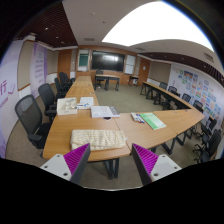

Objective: Fold towel

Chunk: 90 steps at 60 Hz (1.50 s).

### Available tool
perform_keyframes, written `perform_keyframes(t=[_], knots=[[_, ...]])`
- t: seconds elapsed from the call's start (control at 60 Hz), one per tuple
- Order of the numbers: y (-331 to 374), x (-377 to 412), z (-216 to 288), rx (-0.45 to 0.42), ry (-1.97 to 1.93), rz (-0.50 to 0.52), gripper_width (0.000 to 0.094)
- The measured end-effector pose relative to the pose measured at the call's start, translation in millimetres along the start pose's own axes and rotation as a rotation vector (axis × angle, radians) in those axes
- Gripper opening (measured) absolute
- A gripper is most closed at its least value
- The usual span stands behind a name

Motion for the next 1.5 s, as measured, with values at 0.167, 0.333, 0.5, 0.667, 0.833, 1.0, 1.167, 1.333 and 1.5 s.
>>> perform_keyframes(t=[0.167,0.333,0.5,0.667,0.833,1.0,1.167,1.333,1.5], knots=[[3.3,-10.4,-32.8,0.036,0.0,0.005,0.085],[-12.8,2.8,-72.3,0.108,0.014,0.018,0.0849],[-49.4,62.9,-99.7,0.174,0.046,0.096,0.085],[-110.6,143.5,-93.5,0.156,0.086,0.183,0.0856],[-195.3,204.9,-62.3,0.12,0.106,0.191,0.0856],[-285.4,236.5,-47.0,0.142,0.163,0.145,0.0848],[-351.8,243.7,-45.4,0.187,0.202,0.122,0.0759],[-367.6,243.6,-42.1,0.18,0.237,0.135,0.027],[-368.3,240.1,-37.6,0.184,0.235,0.154,0.0041]])
Point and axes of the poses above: the point between the fingertips, and its own axes, seen from behind it with the camera up: x to the left, z up, y backward, against the way the camera looks, the point moved 9 cm from there along y, backward, against the way the camera looks, and after that the axes turned 8 degrees about x, right-handed, at the moved point
